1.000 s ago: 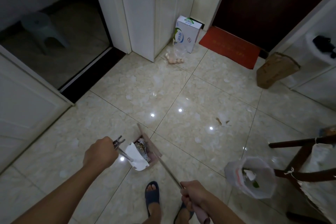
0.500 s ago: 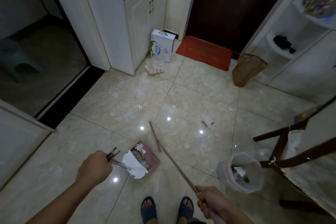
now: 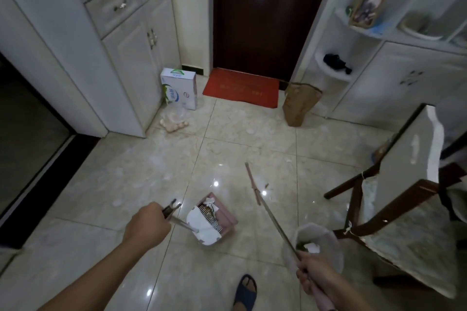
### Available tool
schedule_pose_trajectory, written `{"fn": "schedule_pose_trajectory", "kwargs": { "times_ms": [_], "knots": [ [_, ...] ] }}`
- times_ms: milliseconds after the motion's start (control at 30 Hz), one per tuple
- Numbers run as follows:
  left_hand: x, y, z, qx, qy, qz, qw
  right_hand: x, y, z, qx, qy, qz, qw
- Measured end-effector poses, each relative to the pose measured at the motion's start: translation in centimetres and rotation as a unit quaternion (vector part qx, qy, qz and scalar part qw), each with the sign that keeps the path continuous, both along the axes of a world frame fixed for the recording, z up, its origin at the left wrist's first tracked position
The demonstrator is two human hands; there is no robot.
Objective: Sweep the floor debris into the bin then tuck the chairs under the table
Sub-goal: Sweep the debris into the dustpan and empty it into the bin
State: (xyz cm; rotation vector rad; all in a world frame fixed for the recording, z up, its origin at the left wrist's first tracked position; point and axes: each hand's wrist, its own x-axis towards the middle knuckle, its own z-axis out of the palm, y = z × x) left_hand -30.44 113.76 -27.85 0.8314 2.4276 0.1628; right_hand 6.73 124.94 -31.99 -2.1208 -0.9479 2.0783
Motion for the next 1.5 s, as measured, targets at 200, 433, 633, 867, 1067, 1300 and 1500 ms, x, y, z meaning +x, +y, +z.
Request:
{"fn": "schedule_pose_trajectory", "kwargs": {
  "times_ms": [200, 433, 633, 867, 1067, 1300, 1500],
  "knots": [
    [2.1, 7.3, 0.0, -0.009, 0.004, -0.009, 1.0, 1.9, 8.0, 0.2, 0.03, -0.043, -0.015, 0.999],
    [3.5, 13.9, -1.0, -0.015, -0.008, -0.019, 1.0, 3.3, 15.4, -0.5, 0.023, -0.063, -0.038, 0.997],
    [2.2, 19.7, -2.4, -0.029, -0.022, -0.075, 0.997, 1.2, 20.9, -0.5, 0.03, -0.07, -0.082, 0.994],
    [-0.8, 25.4, -3.0, -0.044, -0.035, -0.106, 0.993, -1.3, 26.5, 0.2, 0.034, -0.097, -0.082, 0.991],
    [0.0, 28.6, -3.4, -0.065, -0.03, -0.121, 0.99, -1.8, 33.3, -1.7, 0.031, -0.148, -0.047, 0.987],
    [1.7, 31.7, -4.8, -0.095, -0.023, -0.101, 0.99, -1.2, 42.9, -5.3, 0.052, -0.206, 0.045, 0.976],
    [3.4, 34.4, -5.7, -0.119, 0.002, -0.096, 0.988, -0.4, 48.9, -8.9, 0.06, -0.23, 0.124, 0.963]
  ]
}}
